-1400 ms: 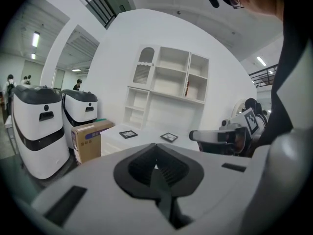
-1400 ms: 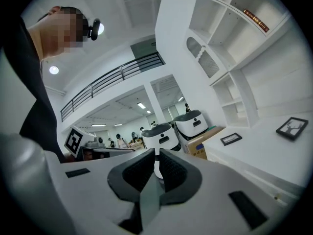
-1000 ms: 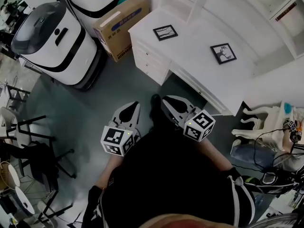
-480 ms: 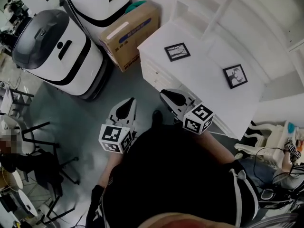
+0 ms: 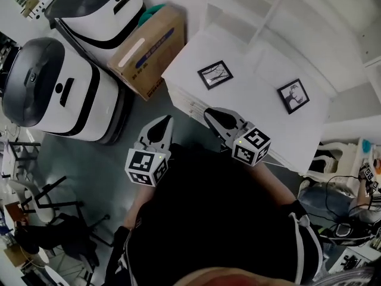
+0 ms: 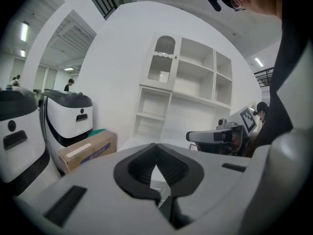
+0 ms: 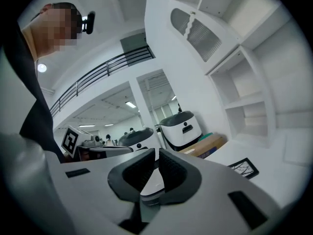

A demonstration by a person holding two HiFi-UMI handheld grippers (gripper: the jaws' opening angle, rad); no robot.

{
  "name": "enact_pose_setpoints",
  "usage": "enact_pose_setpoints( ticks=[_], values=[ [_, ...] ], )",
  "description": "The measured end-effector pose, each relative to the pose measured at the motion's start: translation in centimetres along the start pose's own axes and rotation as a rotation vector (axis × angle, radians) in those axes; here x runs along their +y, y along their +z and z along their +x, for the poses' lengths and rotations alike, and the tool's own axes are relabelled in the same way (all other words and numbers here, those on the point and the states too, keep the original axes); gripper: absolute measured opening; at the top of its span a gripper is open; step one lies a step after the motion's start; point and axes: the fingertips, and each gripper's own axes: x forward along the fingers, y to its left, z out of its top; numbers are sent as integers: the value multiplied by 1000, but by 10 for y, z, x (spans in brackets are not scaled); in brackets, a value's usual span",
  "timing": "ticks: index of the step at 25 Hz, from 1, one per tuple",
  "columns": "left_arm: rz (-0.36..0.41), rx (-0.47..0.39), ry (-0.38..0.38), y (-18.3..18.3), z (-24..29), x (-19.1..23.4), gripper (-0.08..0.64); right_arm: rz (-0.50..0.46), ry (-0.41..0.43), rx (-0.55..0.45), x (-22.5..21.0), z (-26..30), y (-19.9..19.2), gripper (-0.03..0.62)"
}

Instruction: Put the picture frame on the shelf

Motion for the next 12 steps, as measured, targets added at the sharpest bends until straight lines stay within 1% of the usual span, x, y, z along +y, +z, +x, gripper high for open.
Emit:
enact_pose_setpoints(
  ticks=[5,9,12],
  values=[
    [33,24,-126,19,44,30,8,43,-143,-50,-38,22,12,25],
    [112,47,-248,49,75,62,8,49,-257,-121,-57,53,36,25],
    [168,64,-310,68,93,88,8,64,-314,-160,-65,80,49,25]
  ],
)
